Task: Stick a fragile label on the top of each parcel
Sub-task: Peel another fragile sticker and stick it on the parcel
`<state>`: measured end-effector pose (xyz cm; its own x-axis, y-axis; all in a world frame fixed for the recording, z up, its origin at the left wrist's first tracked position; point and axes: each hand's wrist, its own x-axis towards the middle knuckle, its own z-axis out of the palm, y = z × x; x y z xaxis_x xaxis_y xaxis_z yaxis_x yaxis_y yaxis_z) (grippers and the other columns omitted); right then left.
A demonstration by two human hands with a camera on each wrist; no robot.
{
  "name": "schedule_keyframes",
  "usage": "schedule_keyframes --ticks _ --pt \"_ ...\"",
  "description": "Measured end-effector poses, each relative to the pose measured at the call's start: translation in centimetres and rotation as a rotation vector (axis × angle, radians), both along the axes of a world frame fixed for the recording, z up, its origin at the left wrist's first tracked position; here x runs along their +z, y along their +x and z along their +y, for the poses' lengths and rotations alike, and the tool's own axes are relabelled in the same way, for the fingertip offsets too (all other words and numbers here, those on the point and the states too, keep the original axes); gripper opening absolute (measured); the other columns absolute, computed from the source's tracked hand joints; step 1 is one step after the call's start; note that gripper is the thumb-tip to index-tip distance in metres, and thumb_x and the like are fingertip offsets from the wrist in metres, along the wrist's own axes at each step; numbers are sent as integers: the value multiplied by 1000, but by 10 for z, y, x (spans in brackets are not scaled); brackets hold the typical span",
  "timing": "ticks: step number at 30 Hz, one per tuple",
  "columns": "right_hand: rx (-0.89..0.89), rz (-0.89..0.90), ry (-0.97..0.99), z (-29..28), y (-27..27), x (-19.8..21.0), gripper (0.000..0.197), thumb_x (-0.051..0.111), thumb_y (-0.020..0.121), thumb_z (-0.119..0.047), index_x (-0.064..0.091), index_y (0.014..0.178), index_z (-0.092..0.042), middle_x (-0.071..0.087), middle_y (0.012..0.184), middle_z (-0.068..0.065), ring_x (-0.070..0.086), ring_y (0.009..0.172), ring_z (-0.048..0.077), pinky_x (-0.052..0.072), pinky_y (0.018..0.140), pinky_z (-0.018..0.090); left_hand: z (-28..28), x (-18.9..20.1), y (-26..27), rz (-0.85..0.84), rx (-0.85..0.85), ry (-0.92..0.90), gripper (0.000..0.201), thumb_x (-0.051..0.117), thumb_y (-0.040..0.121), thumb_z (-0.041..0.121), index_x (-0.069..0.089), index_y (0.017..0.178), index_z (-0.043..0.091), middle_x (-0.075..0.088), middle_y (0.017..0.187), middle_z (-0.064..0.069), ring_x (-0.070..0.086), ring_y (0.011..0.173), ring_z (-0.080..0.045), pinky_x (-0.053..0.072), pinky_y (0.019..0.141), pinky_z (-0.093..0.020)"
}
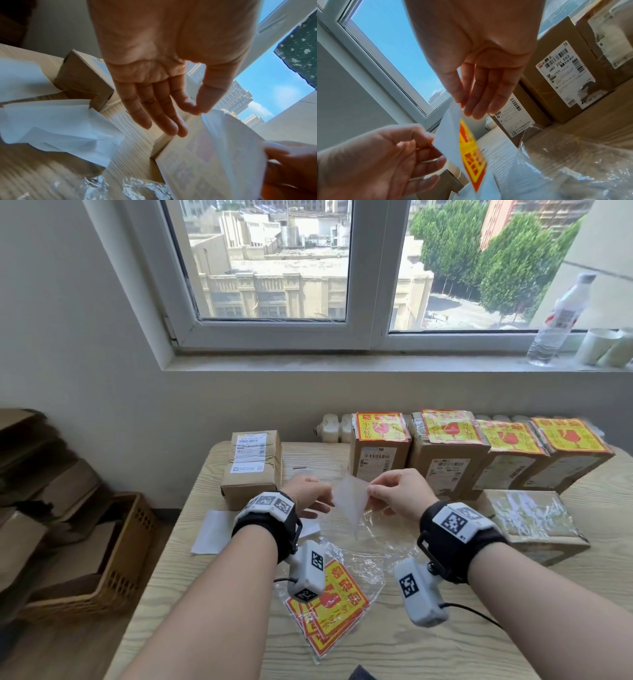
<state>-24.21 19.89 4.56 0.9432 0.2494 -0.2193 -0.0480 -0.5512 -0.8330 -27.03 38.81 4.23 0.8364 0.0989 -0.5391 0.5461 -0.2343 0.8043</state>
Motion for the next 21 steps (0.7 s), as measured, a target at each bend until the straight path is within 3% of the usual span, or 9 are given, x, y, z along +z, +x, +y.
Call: schedule_keyframes --ticks 5,9,11,13,16,19,21 --pt "-98 -12 -18 4 7 -5 18 64 87 -12 70 72 -19 72 67 2 68 62 14 53 58 27 32 -8 -11 104 133 96 14 51 85 9 58 72 9 67 78 -4 61 66 -14 47 65 -25" --pt "-140 -37 -58 14 12 -14 21 65 85 -14 70 66 -23 70 65 0 66 65 18 58 67 34 56 -20 -24 185 227 149 13 49 85 6 60 86 1 68 88 -12 59 65 -19 46 59 -25" --pt "-154 -40 -60 18 15 -17 19 65 84 -17 71 68 -25 69 66 -1 65 67 18 59 70 36 66 -27 -31 214 282 158 15 46 86 3 58 92 -3 65 89 -16 55 60 -19 45 47 -21" --pt "-174 -30 -35 23 17 -19 16 63 87 -17 72 75 -24 70 65 -1 65 64 17 58 66 34 76 -32 -35 227 339 162 15 44 86 -2 57 91 -6 63 83 -18 52 54 -20 38 36 -14" --pt "-203 10 39 29 18 -19 15 56 93 -14 70 90 -18 72 66 6 67 56 18 52 54 27 85 -40 -39 258 397 176 15 42 87 -3 55 81 -6 60 68 -16 51 50 -22 38 40 -19" --pt "-210 20 66 31 20 -21 17 52 95 -13 66 89 -19 74 70 7 71 60 23 54 55 29 88 -50 -38 278 445 172 20 40 86 1 57 95 -2 61 67 -16 48 43 -21 37 39 -16" --pt "-221 15 56 30 23 -22 18 52 95 -14 66 85 -19 74 71 5 73 62 23 58 61 33 89 -56 -37 279 465 180 23 40 83 4 59 95 -2 63 63 -16 50 38 -20 41 47 -18"
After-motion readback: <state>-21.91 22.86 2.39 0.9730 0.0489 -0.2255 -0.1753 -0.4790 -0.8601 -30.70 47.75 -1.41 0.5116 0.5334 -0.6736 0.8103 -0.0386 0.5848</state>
